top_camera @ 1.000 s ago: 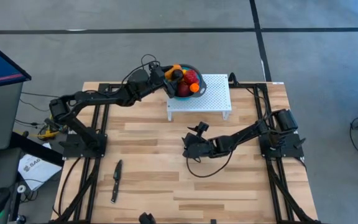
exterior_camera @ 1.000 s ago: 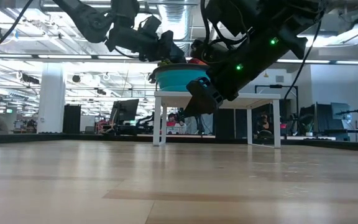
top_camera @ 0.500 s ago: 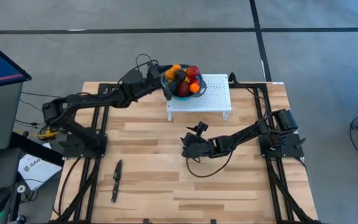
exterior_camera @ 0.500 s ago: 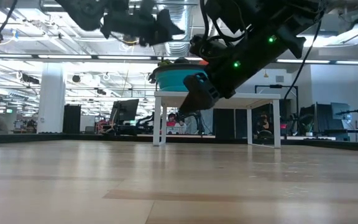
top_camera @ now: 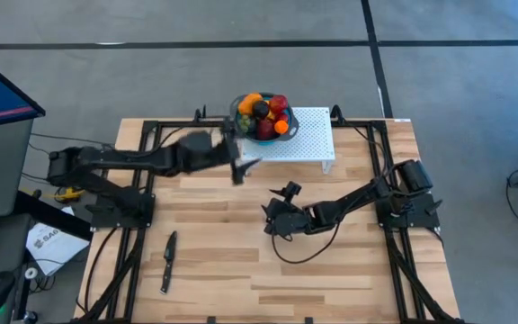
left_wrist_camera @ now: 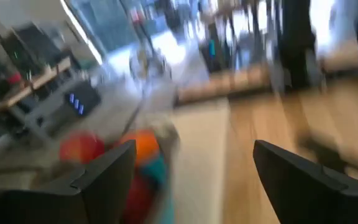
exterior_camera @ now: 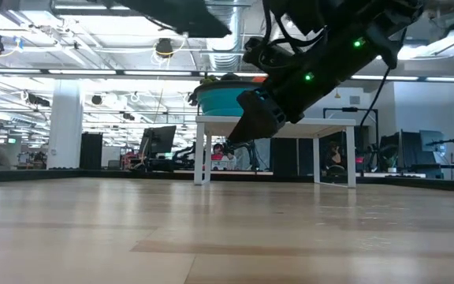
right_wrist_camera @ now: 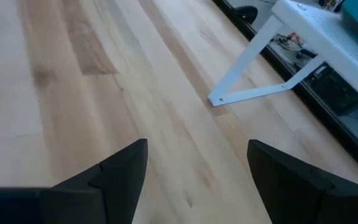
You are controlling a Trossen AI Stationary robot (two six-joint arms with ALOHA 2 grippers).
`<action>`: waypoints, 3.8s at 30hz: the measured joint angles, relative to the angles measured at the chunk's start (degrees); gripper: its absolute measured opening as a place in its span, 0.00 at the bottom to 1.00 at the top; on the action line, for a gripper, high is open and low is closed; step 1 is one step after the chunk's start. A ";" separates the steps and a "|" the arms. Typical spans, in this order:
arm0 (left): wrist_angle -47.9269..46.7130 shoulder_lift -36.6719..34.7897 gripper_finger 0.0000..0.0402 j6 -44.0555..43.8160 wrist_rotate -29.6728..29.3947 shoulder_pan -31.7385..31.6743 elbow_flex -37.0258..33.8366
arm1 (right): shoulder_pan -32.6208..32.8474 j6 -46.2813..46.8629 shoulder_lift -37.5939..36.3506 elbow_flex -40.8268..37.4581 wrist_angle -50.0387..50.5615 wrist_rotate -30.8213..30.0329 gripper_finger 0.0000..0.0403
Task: Pick & Place Fruit
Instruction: Put the black knife on the shelf
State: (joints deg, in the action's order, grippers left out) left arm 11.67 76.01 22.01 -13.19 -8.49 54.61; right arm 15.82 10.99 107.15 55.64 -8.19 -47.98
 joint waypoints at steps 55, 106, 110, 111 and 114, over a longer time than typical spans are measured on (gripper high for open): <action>-45.73 16.45 0.65 -144.17 18.06 59.88 -11.46 | 20.79 10.43 -0.02 -5.68 -25.30 3.99 0.67; 28.94 14.16 0.27 -43.39 -5.90 30.26 -10.71 | 36.92 17.18 -0.02 -29.12 -67.44 -8.41 0.67; 35.34 14.13 0.27 -38.60 -4.88 27.96 -10.71 | 31.43 1.74 -0.02 -29.05 -80.69 -3.84 0.67; 36.85 14.13 0.27 -37.74 -4.05 27.25 -10.71 | 29.85 -1.31 -0.10 -28.56 -81.68 -2.49 0.67; 40.47 14.13 0.27 -36.37 -0.12 24.87 -10.69 | 24.67 -5.20 -0.61 -26.72 -81.03 1.13 0.67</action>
State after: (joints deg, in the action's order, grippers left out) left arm 52.14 90.15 -14.36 -13.32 16.39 43.92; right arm 40.49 5.79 106.54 28.92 -89.22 -46.86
